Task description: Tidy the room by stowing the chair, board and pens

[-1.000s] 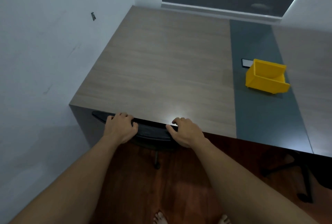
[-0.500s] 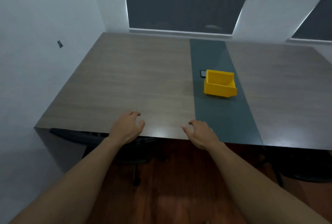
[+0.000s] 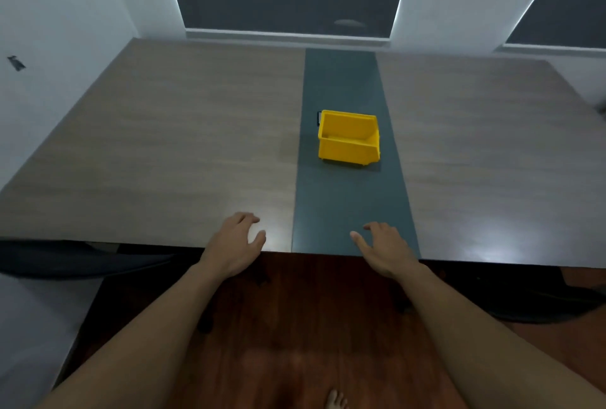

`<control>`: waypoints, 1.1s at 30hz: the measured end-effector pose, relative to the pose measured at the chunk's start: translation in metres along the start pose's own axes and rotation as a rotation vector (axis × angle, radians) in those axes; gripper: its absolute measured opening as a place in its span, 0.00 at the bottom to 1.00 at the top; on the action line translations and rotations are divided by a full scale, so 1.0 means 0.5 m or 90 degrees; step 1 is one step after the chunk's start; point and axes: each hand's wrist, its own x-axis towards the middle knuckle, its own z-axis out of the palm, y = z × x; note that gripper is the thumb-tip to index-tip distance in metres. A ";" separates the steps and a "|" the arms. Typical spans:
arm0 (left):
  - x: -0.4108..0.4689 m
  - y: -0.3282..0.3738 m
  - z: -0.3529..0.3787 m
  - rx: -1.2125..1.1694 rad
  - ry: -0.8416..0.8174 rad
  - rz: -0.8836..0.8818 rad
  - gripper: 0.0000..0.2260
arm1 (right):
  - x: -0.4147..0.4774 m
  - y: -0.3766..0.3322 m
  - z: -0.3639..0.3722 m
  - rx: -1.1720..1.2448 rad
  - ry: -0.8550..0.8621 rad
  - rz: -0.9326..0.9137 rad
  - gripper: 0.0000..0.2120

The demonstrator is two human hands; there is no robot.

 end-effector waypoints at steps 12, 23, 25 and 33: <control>0.131 0.057 0.240 0.045 -0.073 -0.046 0.31 | 0.196 0.165 0.105 0.016 -0.044 -0.026 0.36; 0.323 -0.047 0.417 0.122 -0.031 -0.070 0.34 | 0.402 0.197 0.252 -0.099 0.149 -0.047 0.35; 0.352 -0.040 0.438 0.171 0.032 -0.070 0.32 | 0.401 0.189 0.258 -0.131 0.191 -0.031 0.35; 0.385 -0.035 0.458 0.228 0.084 -0.096 0.33 | 0.415 0.178 0.254 -0.154 0.179 -0.002 0.37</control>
